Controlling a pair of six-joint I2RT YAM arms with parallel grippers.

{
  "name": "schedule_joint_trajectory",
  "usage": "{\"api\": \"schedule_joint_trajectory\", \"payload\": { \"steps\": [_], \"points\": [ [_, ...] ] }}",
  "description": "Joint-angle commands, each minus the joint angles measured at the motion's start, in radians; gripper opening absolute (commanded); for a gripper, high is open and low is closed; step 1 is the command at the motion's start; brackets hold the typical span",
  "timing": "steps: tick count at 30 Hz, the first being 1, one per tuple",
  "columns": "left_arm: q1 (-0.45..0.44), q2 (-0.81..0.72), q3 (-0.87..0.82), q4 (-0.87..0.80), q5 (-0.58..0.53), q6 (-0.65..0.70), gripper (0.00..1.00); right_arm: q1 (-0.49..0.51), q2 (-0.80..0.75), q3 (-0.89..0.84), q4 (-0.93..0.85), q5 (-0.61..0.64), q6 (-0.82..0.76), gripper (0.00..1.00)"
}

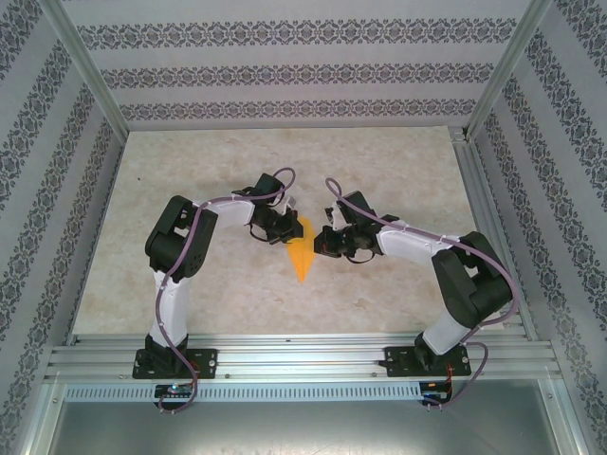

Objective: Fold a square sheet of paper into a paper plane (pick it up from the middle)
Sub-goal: Fourth fold the wing at the center of the table.

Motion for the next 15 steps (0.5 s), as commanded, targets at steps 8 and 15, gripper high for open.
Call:
{"api": "schedule_joint_trajectory", "payload": {
  "steps": [8,15],
  "points": [
    [-0.006,-0.010,-0.008,-0.005,-0.027,-0.013,0.01,0.094,0.160,0.017,0.235,-0.048,0.145,0.00],
    [-0.005,-0.013,-0.005,-0.020,-0.033,0.002,0.01,0.125,0.235,0.017,0.192,0.012,0.138,0.00]
  ]
}}
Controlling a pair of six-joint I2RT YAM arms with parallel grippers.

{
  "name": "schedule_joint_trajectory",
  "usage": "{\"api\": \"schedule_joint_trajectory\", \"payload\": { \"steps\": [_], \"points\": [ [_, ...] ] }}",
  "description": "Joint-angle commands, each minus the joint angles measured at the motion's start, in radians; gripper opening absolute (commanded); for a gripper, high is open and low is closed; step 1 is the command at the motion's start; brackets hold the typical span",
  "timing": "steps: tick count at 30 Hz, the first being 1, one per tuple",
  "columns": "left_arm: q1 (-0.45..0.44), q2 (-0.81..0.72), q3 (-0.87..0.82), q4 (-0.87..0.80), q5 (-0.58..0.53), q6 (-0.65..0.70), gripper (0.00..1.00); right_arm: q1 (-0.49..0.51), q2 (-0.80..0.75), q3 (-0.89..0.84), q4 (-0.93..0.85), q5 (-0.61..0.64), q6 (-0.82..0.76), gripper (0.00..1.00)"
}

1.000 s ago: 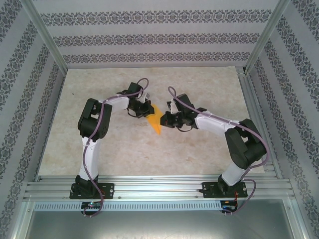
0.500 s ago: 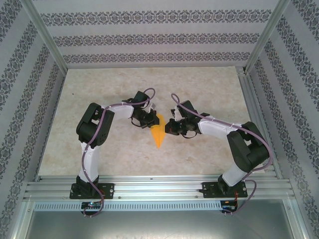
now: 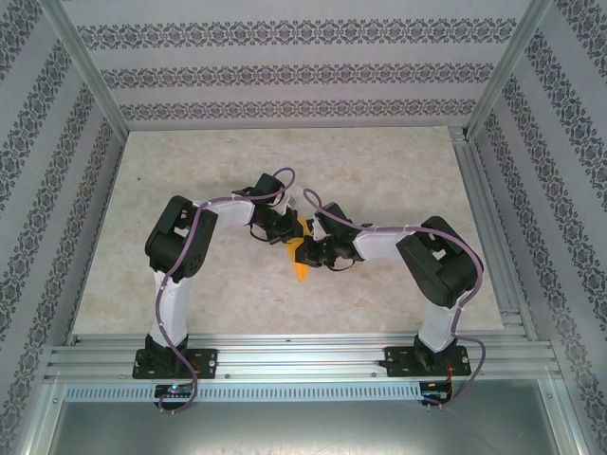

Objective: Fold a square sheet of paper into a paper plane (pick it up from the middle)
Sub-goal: Fourth fold the wing at the center of the table.

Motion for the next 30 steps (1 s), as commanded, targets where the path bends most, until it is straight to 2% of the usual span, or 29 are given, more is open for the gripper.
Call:
{"api": "schedule_joint_trajectory", "payload": {
  "steps": [1,5,10,17,21,27,30],
  "points": [
    [-0.004,-0.015,0.002,-0.024,-0.033,0.008,0.02,0.029,0.028,-0.002,-0.048,0.052,-0.010,0.00],
    [0.002,-0.009,0.058,-0.075,-0.069,0.039,0.02,0.045,0.031,-0.076,-0.067,0.067,-0.013,0.00],
    [0.026,0.028,0.140,-0.091,-0.093,0.059,0.03,0.052,0.019,-0.161,-0.005,0.034,0.005,0.00],
    [0.061,0.118,0.268,-0.120,-0.114,0.116,0.03,0.050,0.007,-0.196,0.021,0.029,0.016,0.00],
    [0.069,0.098,0.255,-0.083,-0.060,0.114,0.05,0.045,0.008,-0.190,0.032,0.030,0.019,0.00],
    [0.069,-0.035,0.192,-0.034,-0.002,0.103,0.09,0.043,0.021,-0.184,0.039,0.034,0.022,0.00],
    [0.065,-0.057,0.156,-0.039,0.048,0.086,0.08,0.043,0.022,-0.184,0.041,0.036,0.025,0.00]
  ]
}}
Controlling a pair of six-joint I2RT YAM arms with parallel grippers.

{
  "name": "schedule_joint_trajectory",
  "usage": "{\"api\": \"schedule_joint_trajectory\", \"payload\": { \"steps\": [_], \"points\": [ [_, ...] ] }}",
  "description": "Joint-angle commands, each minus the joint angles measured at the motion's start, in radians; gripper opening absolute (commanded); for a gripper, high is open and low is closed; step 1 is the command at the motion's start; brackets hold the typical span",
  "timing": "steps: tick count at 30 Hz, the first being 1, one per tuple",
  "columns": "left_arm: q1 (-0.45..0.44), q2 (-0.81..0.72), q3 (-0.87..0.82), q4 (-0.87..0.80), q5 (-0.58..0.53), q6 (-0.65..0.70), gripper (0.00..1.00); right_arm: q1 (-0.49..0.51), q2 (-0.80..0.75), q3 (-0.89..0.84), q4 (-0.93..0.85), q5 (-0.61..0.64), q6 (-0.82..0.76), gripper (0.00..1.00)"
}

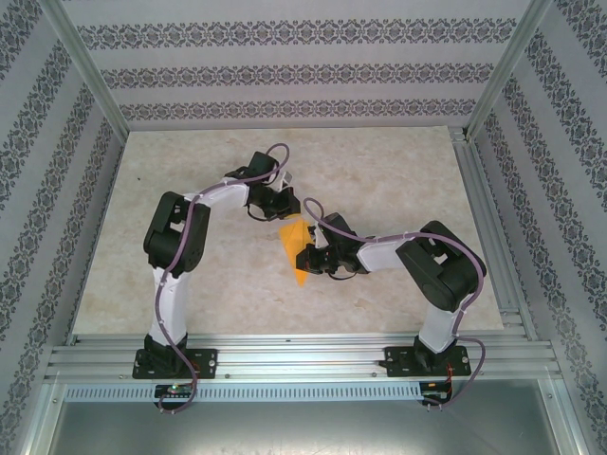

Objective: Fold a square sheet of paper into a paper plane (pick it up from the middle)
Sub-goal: Fourth fold the wing at the center of the table.

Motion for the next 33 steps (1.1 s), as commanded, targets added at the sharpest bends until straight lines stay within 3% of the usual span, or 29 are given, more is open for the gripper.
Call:
{"api": "schedule_joint_trajectory", "payload": {
  "steps": [1,11,19,33],
  "points": [
    [-0.003,-0.060,-0.037,0.029,0.086,0.004,0.07,0.015,0.056,-0.046,-0.148,0.020,0.012,0.00],
    [-0.040,0.040,-0.086,0.081,0.128,-0.041,0.04,0.013,0.040,-0.048,-0.155,0.030,0.008,0.00],
    [-0.028,0.134,0.032,-0.006,-0.049,-0.018,0.02,0.015,0.016,-0.074,-0.166,0.029,0.003,0.00],
    [0.009,0.178,0.110,0.016,-0.009,0.016,0.04,0.011,-0.030,-0.059,-0.186,0.020,-0.017,0.00]
  ]
}}
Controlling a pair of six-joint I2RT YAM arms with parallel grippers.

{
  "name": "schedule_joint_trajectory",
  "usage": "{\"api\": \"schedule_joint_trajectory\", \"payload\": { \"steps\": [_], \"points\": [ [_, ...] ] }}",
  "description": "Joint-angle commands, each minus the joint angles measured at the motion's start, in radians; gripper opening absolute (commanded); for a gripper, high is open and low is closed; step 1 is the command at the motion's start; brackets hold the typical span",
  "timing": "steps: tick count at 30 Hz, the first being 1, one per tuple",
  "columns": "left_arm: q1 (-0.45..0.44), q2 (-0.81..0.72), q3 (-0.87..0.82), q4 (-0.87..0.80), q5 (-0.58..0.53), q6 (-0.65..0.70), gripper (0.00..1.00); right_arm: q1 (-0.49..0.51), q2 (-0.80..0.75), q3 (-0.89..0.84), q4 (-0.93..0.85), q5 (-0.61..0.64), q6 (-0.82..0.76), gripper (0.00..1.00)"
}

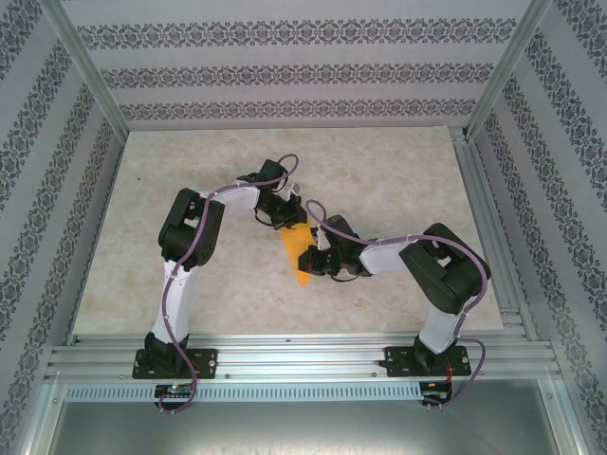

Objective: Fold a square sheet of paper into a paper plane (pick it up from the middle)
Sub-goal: Fourth fold the wing at the center of the table.

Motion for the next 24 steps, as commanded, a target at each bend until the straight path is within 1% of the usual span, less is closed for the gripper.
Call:
{"api": "schedule_joint_trajectory", "payload": {
  "steps": [1,5,8,10,13,14,15,16,18,21,22,24],
  "points": [
    [0.033,0.012,0.028,0.052,-0.064,0.037,0.05,0.012,-0.012,-0.009,-0.204,0.006,-0.021,0.00],
    [0.037,-0.020,0.058,0.010,-0.081,0.058,0.07,0.010,-0.055,0.047,-0.276,0.018,-0.055,0.00],
    [0.042,-0.041,0.082,-0.024,-0.093,0.060,0.09,0.003,-0.085,0.071,-0.290,0.015,-0.066,0.00],
    [0.041,-0.077,0.064,-0.025,-0.086,0.056,0.11,-0.006,-0.125,0.081,-0.292,0.016,-0.065,0.01],
    [0.037,-0.160,-0.009,-0.034,-0.078,0.049,0.13,-0.034,-0.214,0.071,-0.314,0.050,-0.069,0.11],
    [0.035,-0.193,-0.045,-0.029,-0.076,0.044,0.13,-0.048,-0.239,0.063,-0.330,0.072,-0.070,0.18],
    [0.032,-0.234,-0.098,-0.011,-0.076,0.026,0.14,-0.071,-0.264,0.048,-0.346,0.097,-0.070,0.22],
    [0.026,-0.275,-0.156,0.009,-0.073,0.003,0.14,-0.095,-0.283,0.032,-0.355,0.112,-0.070,0.24],
    [0.008,-0.343,-0.248,0.040,-0.070,-0.025,0.14,-0.130,-0.305,0.000,-0.345,0.125,-0.069,0.31],
    [-0.040,-0.417,-0.349,0.063,-0.077,-0.061,0.13,-0.168,-0.294,-0.004,-0.360,0.124,-0.089,0.34],
    [-0.061,-0.431,-0.374,0.068,-0.081,-0.075,0.12,-0.173,-0.281,0.002,-0.362,0.125,-0.096,0.36],
    [-0.099,-0.445,-0.404,0.089,-0.069,-0.095,0.11,-0.179,-0.254,0.018,-0.355,0.120,-0.103,0.36]
  ]
}}
